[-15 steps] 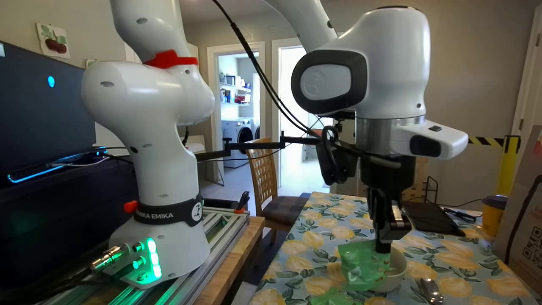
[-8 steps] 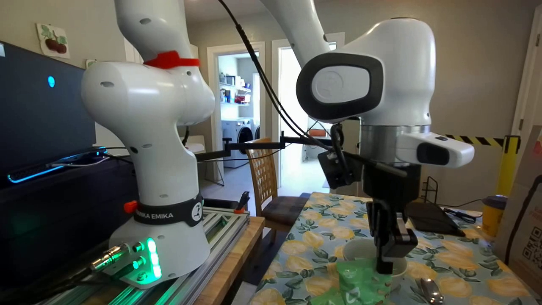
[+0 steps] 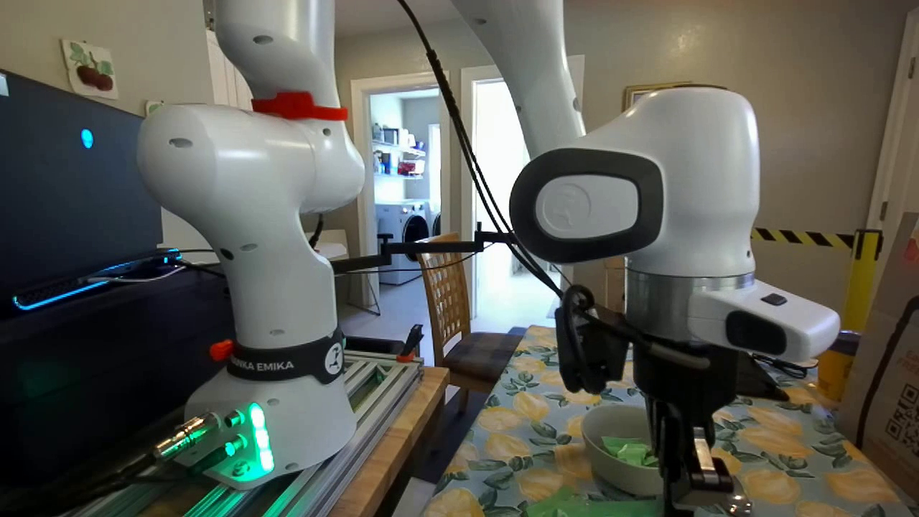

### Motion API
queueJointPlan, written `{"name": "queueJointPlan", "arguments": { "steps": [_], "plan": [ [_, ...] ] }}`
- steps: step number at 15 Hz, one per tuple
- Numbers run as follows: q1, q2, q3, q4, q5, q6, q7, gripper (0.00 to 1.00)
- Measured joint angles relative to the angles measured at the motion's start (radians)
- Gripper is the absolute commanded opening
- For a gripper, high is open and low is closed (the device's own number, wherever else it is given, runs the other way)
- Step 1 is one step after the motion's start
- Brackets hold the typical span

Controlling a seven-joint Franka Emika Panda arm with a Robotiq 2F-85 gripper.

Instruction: Remove the green sachets from the white bowl then place two sachets back in the bowl.

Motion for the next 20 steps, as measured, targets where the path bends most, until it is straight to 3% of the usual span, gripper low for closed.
{"name": "queueJointPlan", "arguments": {
  "steps": [4,10,14,16,20],
  "plan": [
    [-0.028,0.094,0.063,0.049,0.125,0.078,-0.048,0.55],
    [-0.048,0.133,0.118,0.101,0.133,0.099,-0.048,0.99],
    [-0.053,0.100,0.200,0.096,0.135,0.104,-0.097,1.00],
    [-0.072,0.081,0.295,0.098,0.174,0.091,-0.168,1.00],
    [-0.163,0.091,0.519,0.132,0.355,0.021,-0.396,1.00]
  ]
}}
